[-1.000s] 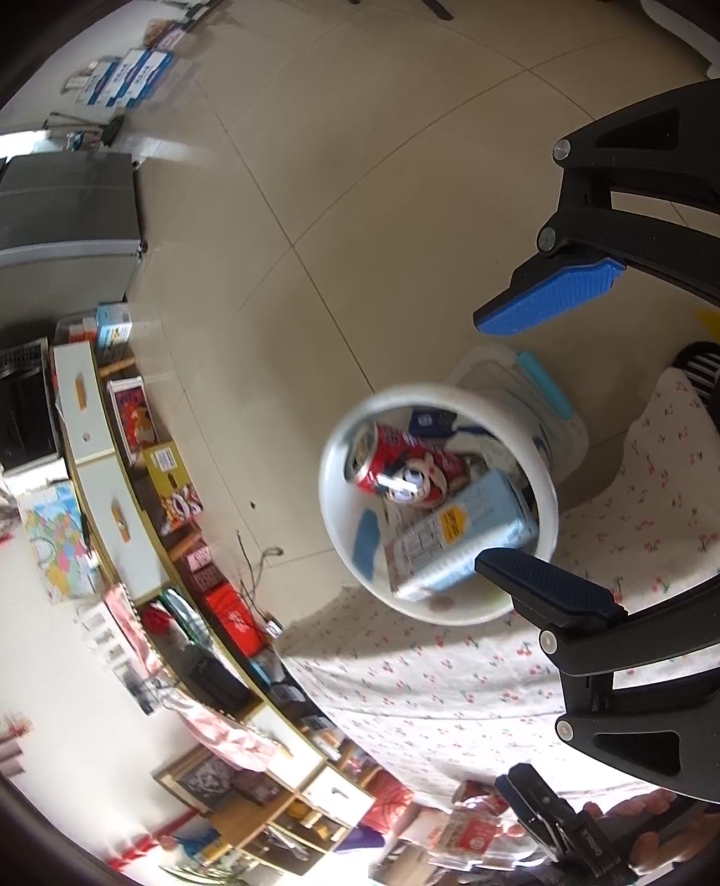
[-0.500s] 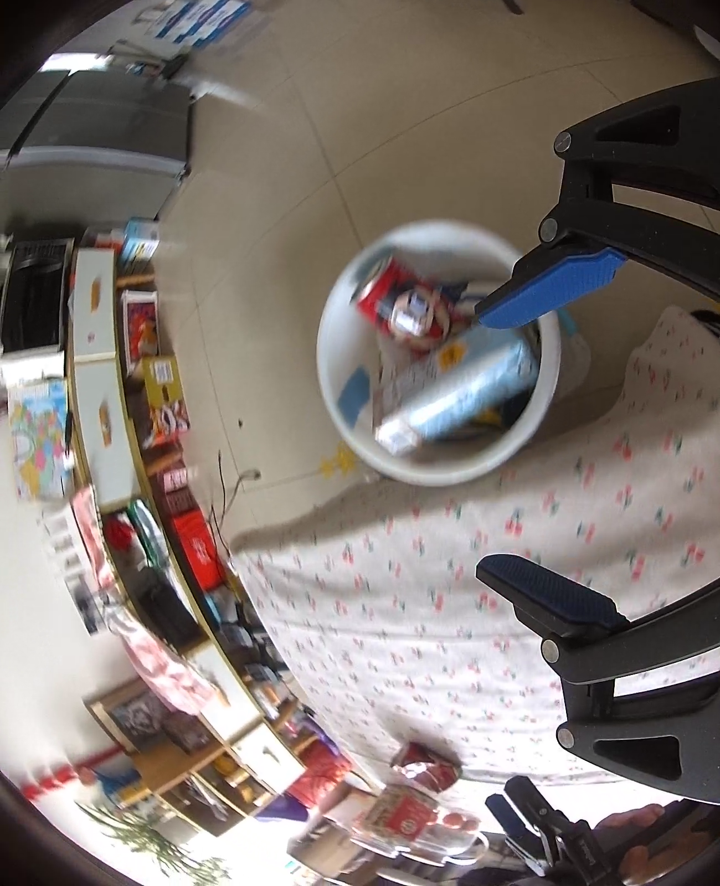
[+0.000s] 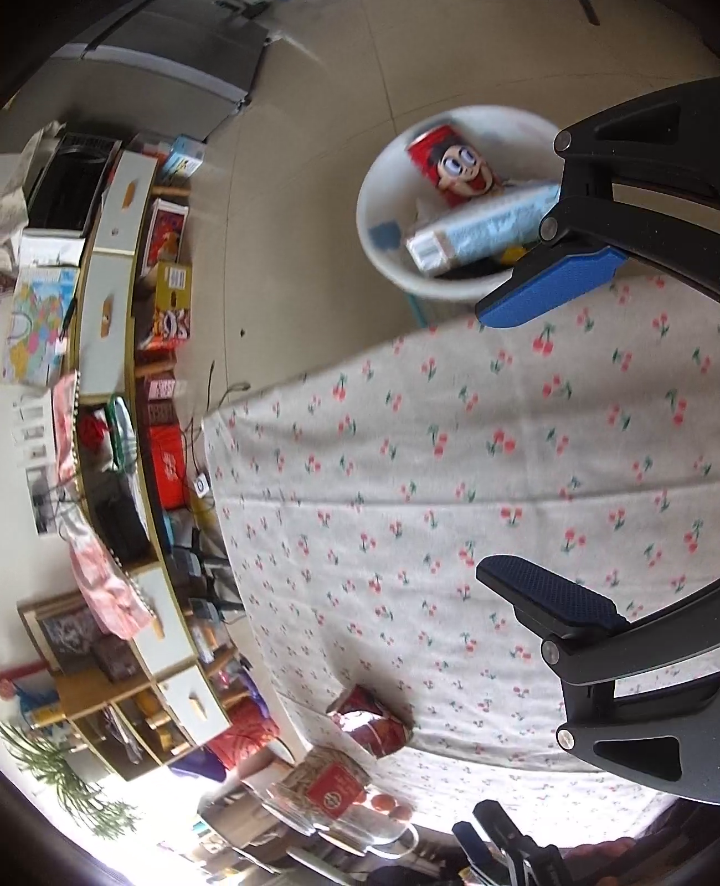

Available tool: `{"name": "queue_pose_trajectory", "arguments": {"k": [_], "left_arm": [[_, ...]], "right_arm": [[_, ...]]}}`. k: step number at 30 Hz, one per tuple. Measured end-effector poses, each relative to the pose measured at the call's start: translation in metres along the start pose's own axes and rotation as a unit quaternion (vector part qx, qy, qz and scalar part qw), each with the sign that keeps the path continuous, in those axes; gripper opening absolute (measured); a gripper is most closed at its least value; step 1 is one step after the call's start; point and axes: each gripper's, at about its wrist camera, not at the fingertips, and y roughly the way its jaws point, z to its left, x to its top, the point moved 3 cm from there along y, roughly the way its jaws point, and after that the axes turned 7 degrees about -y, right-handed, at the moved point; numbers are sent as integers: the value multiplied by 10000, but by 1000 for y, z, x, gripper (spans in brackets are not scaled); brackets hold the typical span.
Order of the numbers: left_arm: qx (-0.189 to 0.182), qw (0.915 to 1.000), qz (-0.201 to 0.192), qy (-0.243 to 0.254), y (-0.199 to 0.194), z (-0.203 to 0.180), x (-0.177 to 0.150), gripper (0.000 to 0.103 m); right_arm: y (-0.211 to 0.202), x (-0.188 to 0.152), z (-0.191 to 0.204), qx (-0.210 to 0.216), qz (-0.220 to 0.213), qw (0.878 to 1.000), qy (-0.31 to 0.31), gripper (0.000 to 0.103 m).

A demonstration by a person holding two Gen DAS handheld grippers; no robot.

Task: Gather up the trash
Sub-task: 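Move both tools back over the table toward the remaining red can and tissue, then grasp the second red can with the right tool and lift it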

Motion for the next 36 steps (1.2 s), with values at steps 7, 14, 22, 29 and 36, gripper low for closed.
{"name": "queue_pose_trajectory", "arguments": {"k": [7,14,22,29,36], "left_arm": [[113,9989,102,-436,5,39,5,102],[440,9968,68,-661,3,66,16,102],[882,9917,-7,-936,-10,100,21,102],[1058,9879,-9,-1136,-22,131,28,102],[1138,9818,-11,-1520,-28,159,32,102]], "right_arm": [[26,11,46,258,183,9991,-288,90],[48,20,79,342,407,9966,-632,97],[64,49,110,298,504,9950,-804,98],[80,80,152,474,431,9934,-949,98],[105,99,201,1286,736,9876,-524,98]]}}
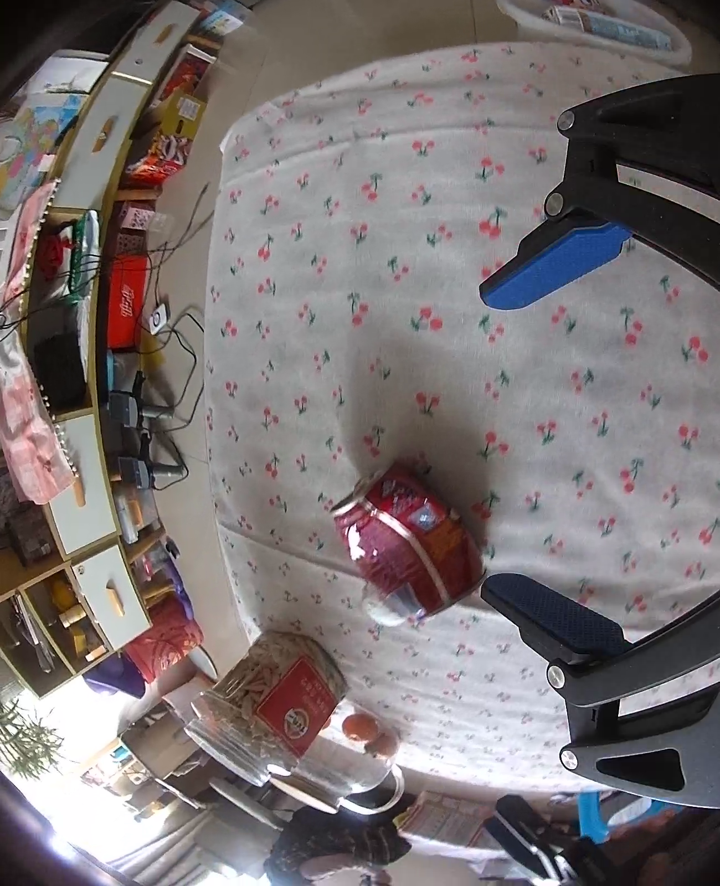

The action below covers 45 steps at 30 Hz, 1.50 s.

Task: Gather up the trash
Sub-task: 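Grasp the second red can with the right tool and lift it, then grasp the white tissue with the left tool while the right tool holds the red can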

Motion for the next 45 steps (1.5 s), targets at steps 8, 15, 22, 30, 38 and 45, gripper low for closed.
{"name": "queue_pose_trajectory", "arguments": {"k": [8,15,22,30,38,45], "left_arm": [[7,10000,-26,-70,-3,10,6,102],[59,9999,-14,-81,0,13,9,102],[91,9999,4,57,1,9,6,102],[-7,9999,35,125,0,4,2,102],[-287,9991,211,224,7,-7,-8,102],[-635,9961,217,579,27,-51,-12,102]], "right_arm": [[51,36,23,163,263,9983,496,98],[79,45,19,19,423,9959,797,97],[80,35,10,-44,475,9952,858,71],[65,14,3,29,563,9960,693,50],[21,-19,-19,-12,387,9978,539,34],[-25,-50,-57,-113,152,9988,453,34]]}}
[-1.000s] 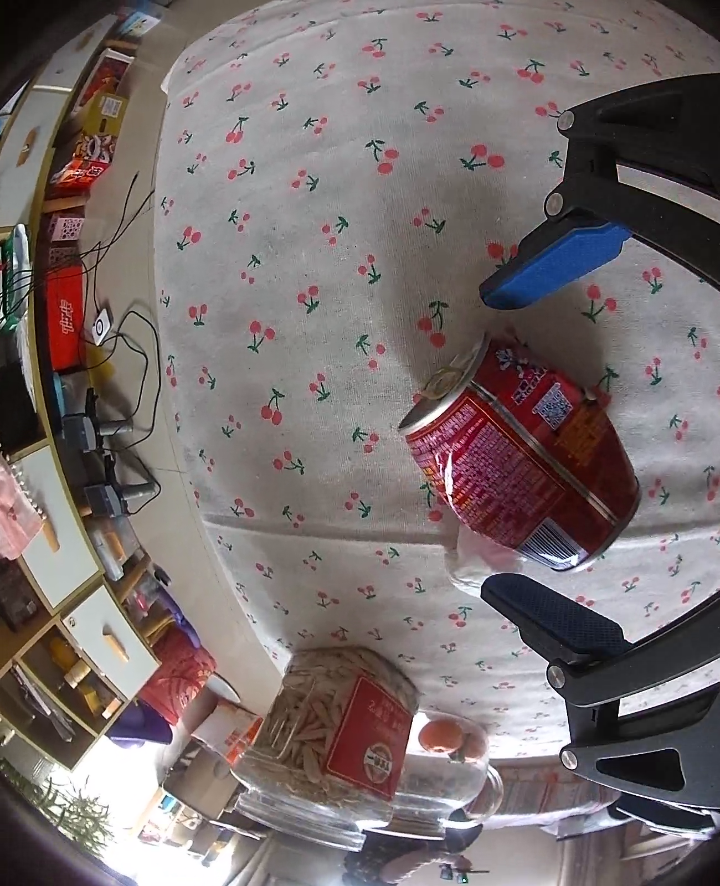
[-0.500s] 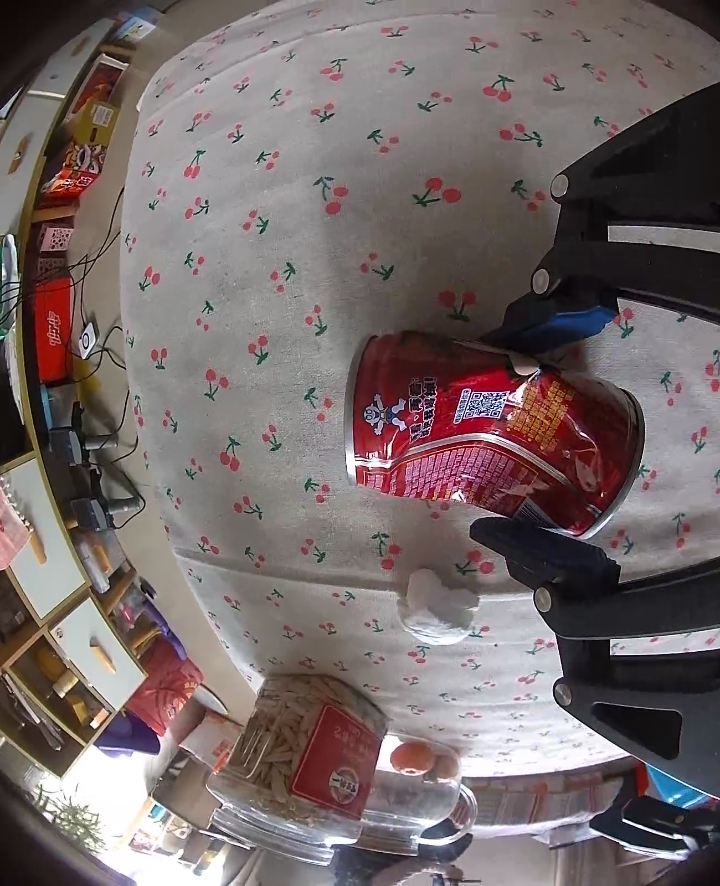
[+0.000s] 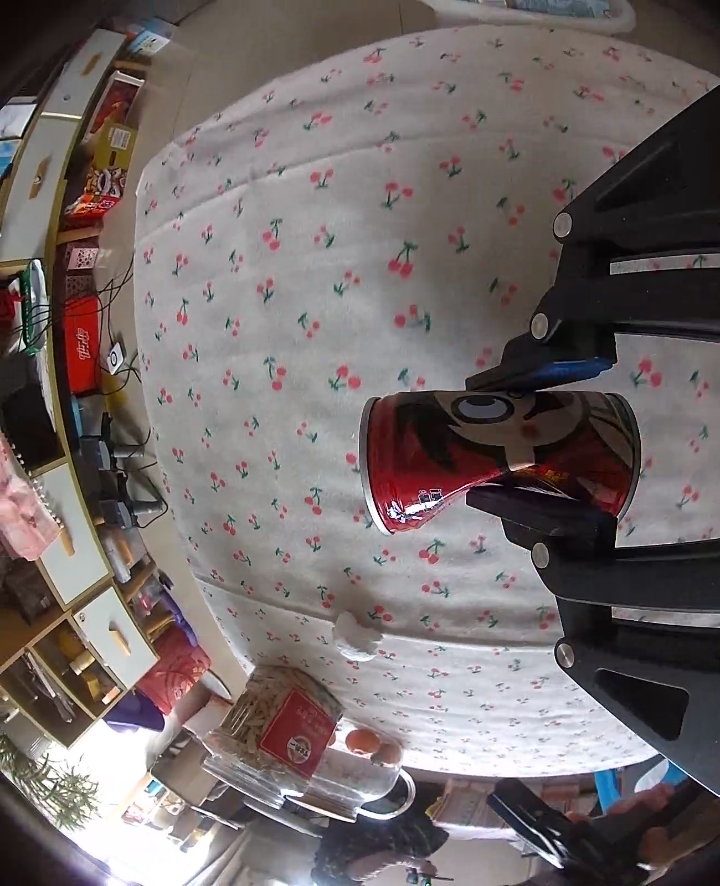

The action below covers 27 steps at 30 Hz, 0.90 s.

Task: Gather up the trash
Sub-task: 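Grasp the white tissue with the left tool while the right tool holds the red can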

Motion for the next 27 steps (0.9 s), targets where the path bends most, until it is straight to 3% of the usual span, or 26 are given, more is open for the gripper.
{"name": "queue_pose_trajectory", "arguments": {"k": [6,14,21,24,27], "left_arm": [[-323,9993,-142,138,31,-47,13,98],[-490,9980,-405,-27,76,-62,27,65],[-526,9962,-683,-79,85,-65,23,64],[-443,9958,-796,-41,86,-65,23,56],[-393,9959,-811,-91,85,-62,24,38]], "right_arm": [[-28,-25,-48,-217,-160,9996,65,34],[-38,-48,-82,-257,-200,9993,183,34],[-41,-44,-88,-305,-285,9991,61,34],[-39,-45,-94,-284,-247,9993,92,34],[-38,-46,-98,-287,-230,9992,132,34]]}}
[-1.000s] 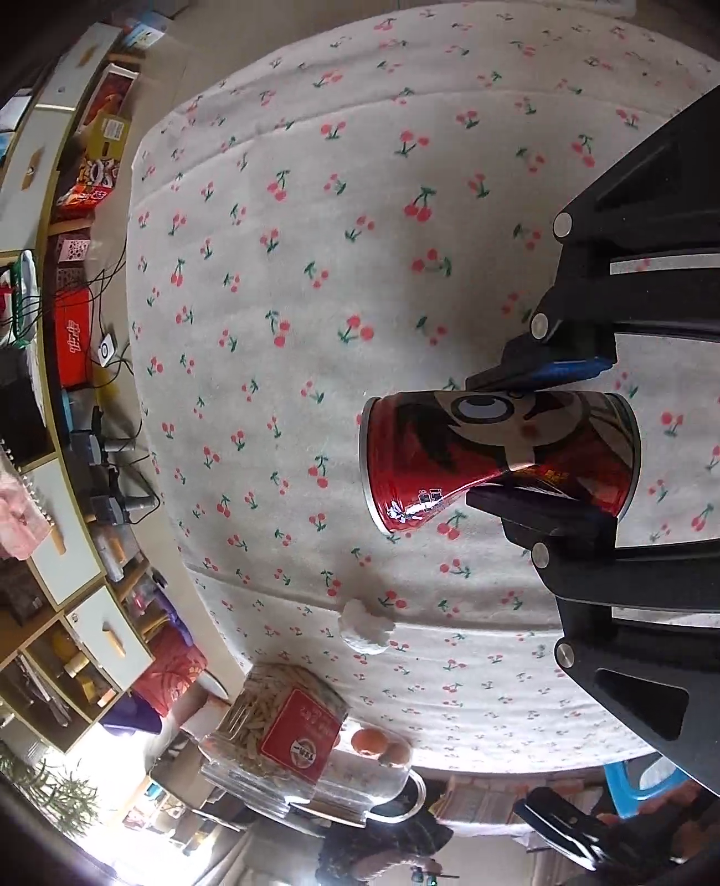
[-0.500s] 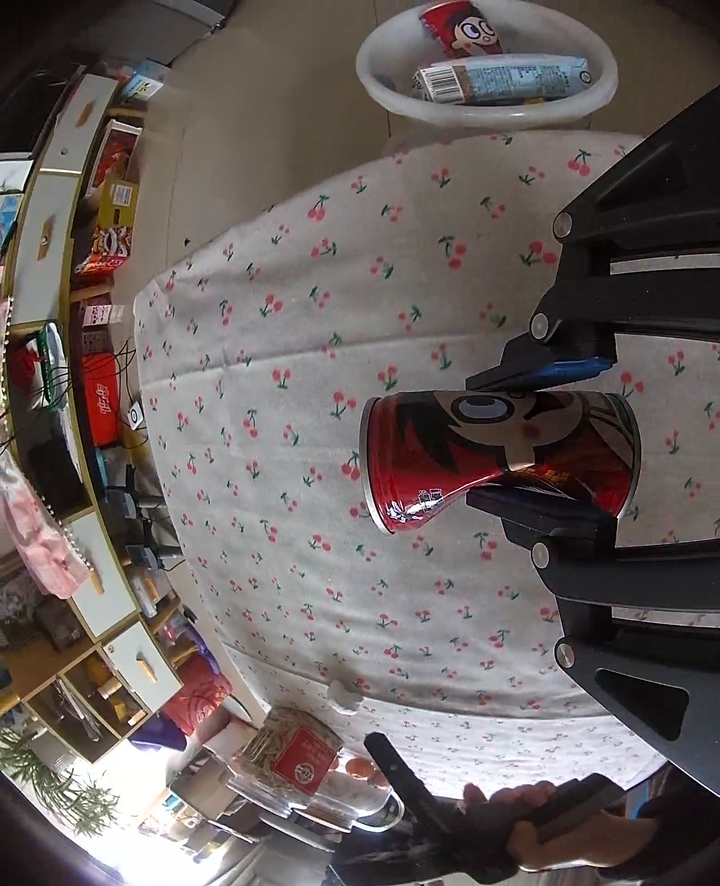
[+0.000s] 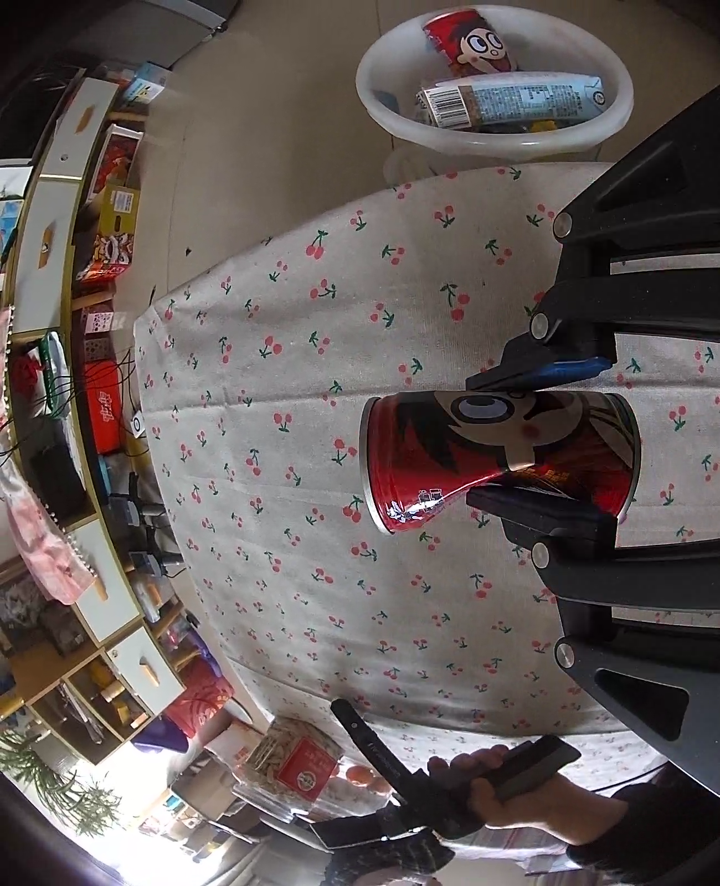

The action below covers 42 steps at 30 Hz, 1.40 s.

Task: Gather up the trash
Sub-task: 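Grasp the white tissue with the left tool while the right tool holds the red can, then carry the tissue with the left tool while the right tool carries the can over the bin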

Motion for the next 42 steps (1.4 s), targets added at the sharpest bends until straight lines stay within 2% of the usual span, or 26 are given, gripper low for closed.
{"name": "queue_pose_trajectory", "arguments": {"k": [1,5,12,19,24,31,38,42], "left_arm": [[5,10000,8,-27,0,2,0,33],[-40,9999,59,-83,-4,4,-3,28],[-332,9984,225,-391,-21,-4,-14,26],[-601,9973,331,-249,-43,-38,-37,26],[-871,9950,477,66,-52,-81,-55,26],[-1372,9861,812,470,-57,-161,-86,26],[-1903,9684,1179,1101,-58,-257,-128,26],[-2105,9567,1363,1480,-54,-310,-145,26]], "right_arm": [[0,-1,-1,-2,-1,10000,11,34],[-3,-4,-7,26,-35,9999,138,34],[-21,-13,-15,99,-251,9994,194,34],[-45,-25,-44,38,-505,9982,329,34],[-68,-40,-89,-120,-697,9955,638,34],[-107,-72,-161,-373,-1015,9867,1212,34],[-131,-108,-231,-544,-1167,9737,1880,34],[-136,-123,-255,-535,-1213,9676,2151,34]]}}
